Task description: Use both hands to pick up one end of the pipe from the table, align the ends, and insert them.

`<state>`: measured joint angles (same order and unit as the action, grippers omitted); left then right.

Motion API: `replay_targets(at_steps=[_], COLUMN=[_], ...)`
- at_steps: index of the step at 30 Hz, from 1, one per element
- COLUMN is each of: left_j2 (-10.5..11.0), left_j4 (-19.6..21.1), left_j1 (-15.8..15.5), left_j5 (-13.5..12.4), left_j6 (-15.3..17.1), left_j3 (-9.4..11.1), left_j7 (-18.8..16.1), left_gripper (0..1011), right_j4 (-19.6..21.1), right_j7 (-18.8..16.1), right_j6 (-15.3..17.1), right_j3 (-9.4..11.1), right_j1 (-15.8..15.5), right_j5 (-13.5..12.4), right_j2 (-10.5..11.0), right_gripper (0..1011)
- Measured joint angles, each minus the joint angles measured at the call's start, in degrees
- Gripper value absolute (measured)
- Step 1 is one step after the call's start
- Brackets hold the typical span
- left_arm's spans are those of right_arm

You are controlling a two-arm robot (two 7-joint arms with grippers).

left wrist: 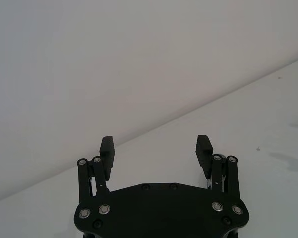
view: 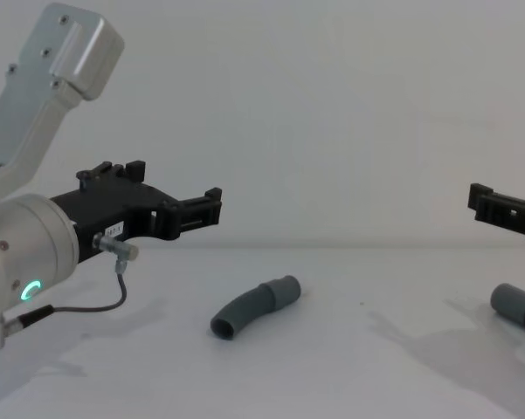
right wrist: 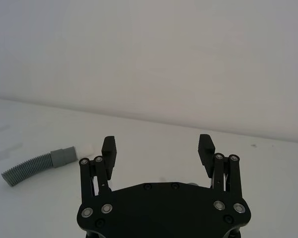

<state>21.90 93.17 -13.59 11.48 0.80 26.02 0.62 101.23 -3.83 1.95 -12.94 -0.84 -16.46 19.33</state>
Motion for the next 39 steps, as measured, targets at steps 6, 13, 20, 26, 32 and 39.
replay_targets(at_steps=[6, 13, 20, 26, 32, 39], left_j2=[0.0, 0.0, 0.0, 0.0, 0.0, 0.0], left_j4=[0.0, 0.0, 0.0, 0.0, 0.0, 0.0], left_j1=[0.0, 0.0, 0.0, 0.0, 0.0, 0.0], left_j5=[0.0, 0.0, 0.0, 0.0, 0.0, 0.0], left_j6=[0.0, 0.0, 0.0, 0.0, 0.0, 0.0], left_j3=[0.0, 0.0, 0.0, 0.0, 0.0, 0.0], left_j7=[0.0, 0.0, 0.0, 0.0, 0.0, 0.0], left_gripper=[1000, 1000, 1000, 1000, 1000, 1000], right_j4=[0.0, 0.0, 0.0, 0.0, 0.0, 0.0], right_j7=[0.0, 0.0, 0.0, 0.0, 0.0, 0.0], right_j6=[0.0, 0.0, 0.0, 0.0, 0.0, 0.0], right_j3=[0.0, 0.0, 0.0, 0.0, 0.0, 0.0], right_j1=[0.0, 0.0, 0.0, 0.0, 0.0, 0.0], right_j5=[0.0, 0.0, 0.0, 0.0, 0.0, 0.0], right_j2=[0.0, 0.0, 0.0, 0.0, 0.0, 0.0], right_gripper=[1004, 1004, 1004, 1004, 1004, 1004])
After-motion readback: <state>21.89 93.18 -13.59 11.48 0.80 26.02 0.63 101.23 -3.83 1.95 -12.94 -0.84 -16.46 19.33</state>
